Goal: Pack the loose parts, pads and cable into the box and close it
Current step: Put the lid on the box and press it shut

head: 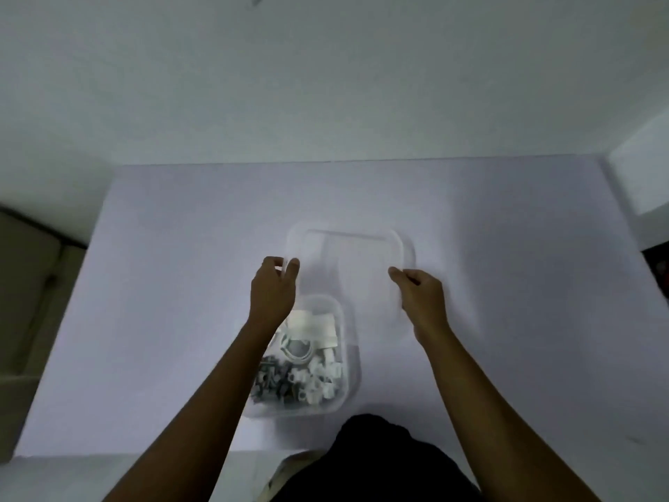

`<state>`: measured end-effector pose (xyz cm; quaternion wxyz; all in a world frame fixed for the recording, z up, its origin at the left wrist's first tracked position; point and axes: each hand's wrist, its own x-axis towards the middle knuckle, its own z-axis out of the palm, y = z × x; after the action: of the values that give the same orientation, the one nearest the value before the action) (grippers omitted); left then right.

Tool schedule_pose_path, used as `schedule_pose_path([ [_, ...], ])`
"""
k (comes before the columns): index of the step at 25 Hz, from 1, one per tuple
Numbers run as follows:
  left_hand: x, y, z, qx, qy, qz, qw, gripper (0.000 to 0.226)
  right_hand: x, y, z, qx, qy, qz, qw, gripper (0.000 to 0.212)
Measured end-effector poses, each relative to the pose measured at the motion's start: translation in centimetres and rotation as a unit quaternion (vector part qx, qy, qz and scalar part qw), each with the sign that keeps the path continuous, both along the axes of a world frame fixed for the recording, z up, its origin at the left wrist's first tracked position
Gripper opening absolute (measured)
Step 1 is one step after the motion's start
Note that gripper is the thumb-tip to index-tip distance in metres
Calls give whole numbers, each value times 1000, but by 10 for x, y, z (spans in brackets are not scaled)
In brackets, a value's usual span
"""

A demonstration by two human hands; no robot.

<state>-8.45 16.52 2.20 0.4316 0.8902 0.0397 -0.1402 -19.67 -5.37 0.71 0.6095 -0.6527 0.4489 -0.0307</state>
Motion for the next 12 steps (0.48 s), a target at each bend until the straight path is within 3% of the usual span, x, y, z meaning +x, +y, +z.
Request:
schedule_pose_path([
  [5, -36, 116, -30, 40, 16, 26, 999, 31, -21, 104, -27, -33, 45, 89, 994, 37],
  [10, -73, 151, -64, 42, 46, 35, 997, 25, -41, 135, -43, -102, 78, 121, 984, 20],
  [12, -82, 153, -72, 35, 57, 34, 997, 24, -46, 136, -43, -111, 76, 115, 984, 26],
])
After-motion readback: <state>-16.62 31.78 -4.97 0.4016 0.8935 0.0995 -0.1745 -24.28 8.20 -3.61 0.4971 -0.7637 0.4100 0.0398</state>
